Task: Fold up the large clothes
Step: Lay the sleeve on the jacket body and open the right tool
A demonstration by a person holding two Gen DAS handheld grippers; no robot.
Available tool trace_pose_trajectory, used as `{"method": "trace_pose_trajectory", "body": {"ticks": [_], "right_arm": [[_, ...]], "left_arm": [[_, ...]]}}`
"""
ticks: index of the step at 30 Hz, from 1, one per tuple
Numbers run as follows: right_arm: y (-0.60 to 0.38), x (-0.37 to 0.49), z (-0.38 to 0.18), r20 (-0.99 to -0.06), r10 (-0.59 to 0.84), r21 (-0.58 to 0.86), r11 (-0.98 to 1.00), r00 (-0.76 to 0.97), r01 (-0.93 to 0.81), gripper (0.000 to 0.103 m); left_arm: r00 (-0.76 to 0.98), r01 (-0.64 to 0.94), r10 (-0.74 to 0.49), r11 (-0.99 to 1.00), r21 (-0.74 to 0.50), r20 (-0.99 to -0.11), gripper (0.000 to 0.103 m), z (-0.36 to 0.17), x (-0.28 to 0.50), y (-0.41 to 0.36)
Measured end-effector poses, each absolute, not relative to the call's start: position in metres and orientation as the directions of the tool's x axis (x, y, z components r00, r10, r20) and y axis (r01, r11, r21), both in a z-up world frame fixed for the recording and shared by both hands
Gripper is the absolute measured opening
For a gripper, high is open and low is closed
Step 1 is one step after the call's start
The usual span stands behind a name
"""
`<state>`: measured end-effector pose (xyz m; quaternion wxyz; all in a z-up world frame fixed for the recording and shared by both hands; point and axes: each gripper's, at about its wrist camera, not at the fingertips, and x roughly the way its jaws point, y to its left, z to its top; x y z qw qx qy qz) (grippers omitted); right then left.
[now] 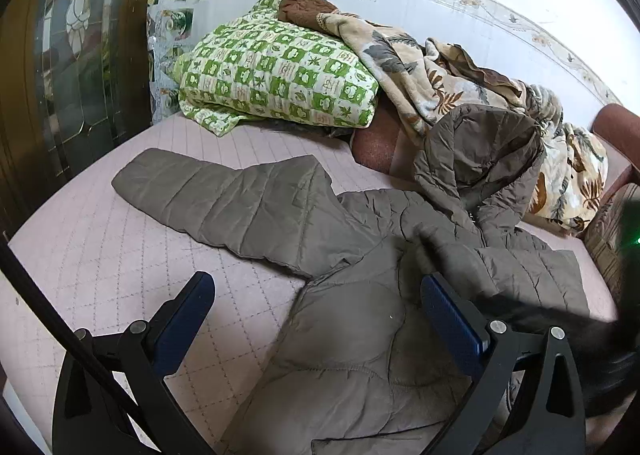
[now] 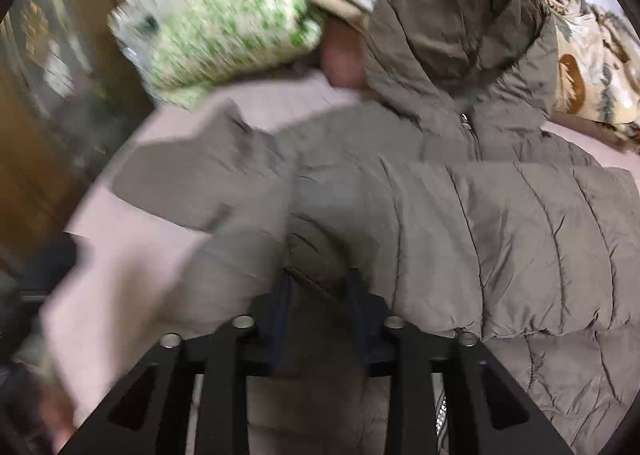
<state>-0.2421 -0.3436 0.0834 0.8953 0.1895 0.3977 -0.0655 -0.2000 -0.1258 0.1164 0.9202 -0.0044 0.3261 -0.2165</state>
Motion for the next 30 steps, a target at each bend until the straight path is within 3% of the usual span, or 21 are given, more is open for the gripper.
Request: {"method": "trace_pose_trajectory", "body": {"ticks": [2,5,12,14,19,21,25,28,30], "right_arm": [[-0.352,-0.256,0.098,-0.698,0.021,0.307,0.912,0.716,0.272,0.051],[-0.398,-0.285,0.121,-0.655,-0.093,0.296,0.881,0.749,0.369,0.059],[-0.517,-0.332,0.093,-0.732,-0.373,0.161,0.719,0.571,0.676,0.055],[-0.541,-0.338,0.074,-0.761,-0.369,0.163,0.687,0.533,0.708,0.038],[-0.568,-0.337,0.018,-0.841,-0.306,0.154,0.655,0.446,0.74,0.038],[-0.57,-0.331,-0.004,-0.874,-0.266,0.132,0.675,0.407,0.725,0.039],[-0.56,-0.331,0.009,-0.87,-0.298,0.091,0.686,0.392,0.722,0.039],[-0.529,-0.344,0.045,-0.789,-0.317,0.163,0.718,0.527,0.677,0.04],[-0.501,-0.343,0.057,-0.759,-0.314,0.155,0.763,0.571,0.627,0.045]], "left_arm": [[0.687,0.392,-0.399,0.907,-0.152,-0.607,0.103,0.114,-0.197,-0.129],[0.659,0.403,-0.411,0.9,-0.165,-0.63,0.103,0.108,-0.191,-0.139],[0.613,0.497,-0.401,0.865,-0.062,-0.681,0.103,0.088,-0.189,-0.205],[0.592,0.518,-0.382,0.855,-0.029,-0.709,0.103,0.075,-0.184,-0.227],[0.518,0.485,-0.224,0.872,0.068,-0.826,0.103,0.028,-0.161,-0.261],[0.483,0.487,-0.216,0.872,0.055,-0.849,0.103,0.019,-0.153,-0.263],[0.485,0.48,-0.278,0.877,-0.013,-0.829,0.103,0.035,-0.151,-0.251],[0.511,0.467,-0.341,0.881,-0.078,-0.789,0.103,0.054,-0.152,-0.235],[0.568,0.443,-0.33,0.895,-0.057,-0.754,0.103,0.066,-0.153,-0.226]]}}
